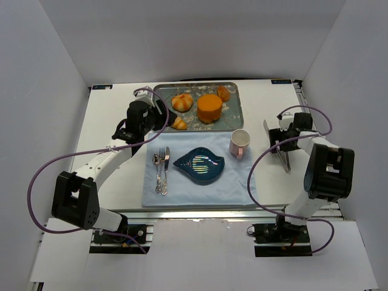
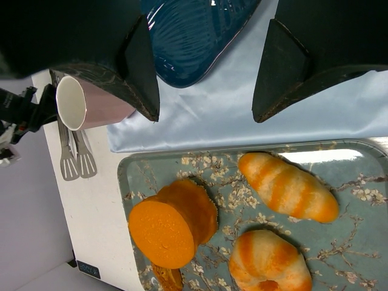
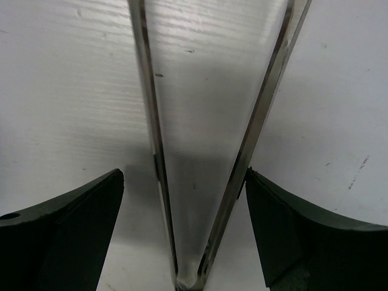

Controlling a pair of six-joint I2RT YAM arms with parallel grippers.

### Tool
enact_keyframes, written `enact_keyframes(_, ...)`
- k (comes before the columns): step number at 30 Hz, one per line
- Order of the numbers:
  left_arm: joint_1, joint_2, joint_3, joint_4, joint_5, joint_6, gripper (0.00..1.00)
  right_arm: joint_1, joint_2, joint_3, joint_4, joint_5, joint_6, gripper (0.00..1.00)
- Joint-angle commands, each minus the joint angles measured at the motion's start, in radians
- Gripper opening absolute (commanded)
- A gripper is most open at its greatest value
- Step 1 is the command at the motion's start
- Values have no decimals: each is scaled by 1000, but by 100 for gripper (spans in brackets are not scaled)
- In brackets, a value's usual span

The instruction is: Place the bread

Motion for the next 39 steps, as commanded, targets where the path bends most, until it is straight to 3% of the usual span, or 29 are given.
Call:
enact_keyframes(1,6,-24,0,-3,-12,1,72,-1,46,22,36,77,31,85)
enact_keyframes(19,19,-10,0,-6,-6,13,72,-18,145,13,-76,31,-48,63)
enact_keyframes(24,20,-7,2,0,1,13,72,-24,175,39,-114,11,-71,40)
enact_keyframes(26,23,-10,4,-5,-1,16,72,-24,175,45,-117,8,-76,36)
enact_keyframes(27,26,-12,5,-6,-1,16,72,-24,171,47,-120,5,-84,27)
enact_keyframes(29,28,-18,2,-9,1,18,72,-26,154,60,-128,-12,-111,20)
enact_keyframes(30,31,-21,0,-8,-1,18,72,-26,146,71,-135,-21,-122,11)
enact_keyframes(32,32,-28,-4,-8,-2,18,72,-26,122,126,-175,-67,-148,1)
enact_keyframes(39,34,-45,-13,-2,-9,9,72,3,63,411,-345,-277,-137,3)
